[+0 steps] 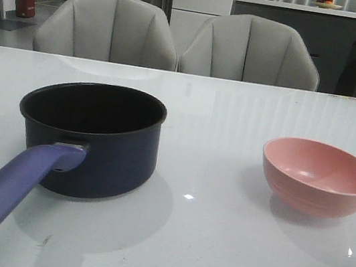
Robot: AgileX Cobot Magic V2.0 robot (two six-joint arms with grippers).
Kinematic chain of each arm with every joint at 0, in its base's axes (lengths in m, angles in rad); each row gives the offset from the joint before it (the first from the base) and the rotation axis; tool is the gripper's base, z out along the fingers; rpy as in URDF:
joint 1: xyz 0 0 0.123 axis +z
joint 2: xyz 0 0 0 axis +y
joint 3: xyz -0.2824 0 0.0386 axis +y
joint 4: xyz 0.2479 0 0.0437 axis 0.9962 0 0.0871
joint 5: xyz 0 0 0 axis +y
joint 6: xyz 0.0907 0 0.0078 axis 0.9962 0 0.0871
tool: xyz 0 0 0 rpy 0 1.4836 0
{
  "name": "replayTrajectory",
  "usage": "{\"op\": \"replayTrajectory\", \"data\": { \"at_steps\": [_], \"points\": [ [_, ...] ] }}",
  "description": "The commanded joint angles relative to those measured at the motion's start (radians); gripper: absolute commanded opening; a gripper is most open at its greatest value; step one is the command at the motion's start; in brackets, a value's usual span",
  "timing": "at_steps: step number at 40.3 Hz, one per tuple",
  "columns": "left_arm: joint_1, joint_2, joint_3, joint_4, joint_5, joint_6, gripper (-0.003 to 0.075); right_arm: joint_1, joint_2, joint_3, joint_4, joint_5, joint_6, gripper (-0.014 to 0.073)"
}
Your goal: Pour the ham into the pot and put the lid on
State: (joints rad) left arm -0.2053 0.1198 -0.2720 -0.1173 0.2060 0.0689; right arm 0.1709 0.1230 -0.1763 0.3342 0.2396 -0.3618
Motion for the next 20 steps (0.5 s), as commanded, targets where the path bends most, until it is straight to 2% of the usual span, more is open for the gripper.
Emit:
{"op": "replayTrajectory", "data": {
  "at_steps": [1,10,13,17,20],
  "points": [
    [-0.008,0.009,-0.027,-0.007,-0.078,-0.001,0.0155,0.000,0.010,-0.025,0.009,-0.030,-0.006,0.0162],
    [-0.006,0.009,-0.027,-0.007,-0.072,-0.001,0.0163,0.000,0.010,-0.025,0.009,-0.017,-0.006,0.0161],
    [-0.006,0.009,-0.027,0.004,-0.062,-0.001,0.0200,0.000,0.010,-0.025,0.009,-0.017,-0.006,0.0161],
    [-0.006,0.009,-0.043,0.011,-0.026,-0.001,0.0312,0.000,0.010,-0.025,0.009,-0.017,-0.006,0.0161],
    [-0.006,0.009,-0.051,0.011,-0.014,-0.001,0.0455,0.000,0.010,-0.025,0.009,-0.017,-0.006,0.0161]
  ]
}}
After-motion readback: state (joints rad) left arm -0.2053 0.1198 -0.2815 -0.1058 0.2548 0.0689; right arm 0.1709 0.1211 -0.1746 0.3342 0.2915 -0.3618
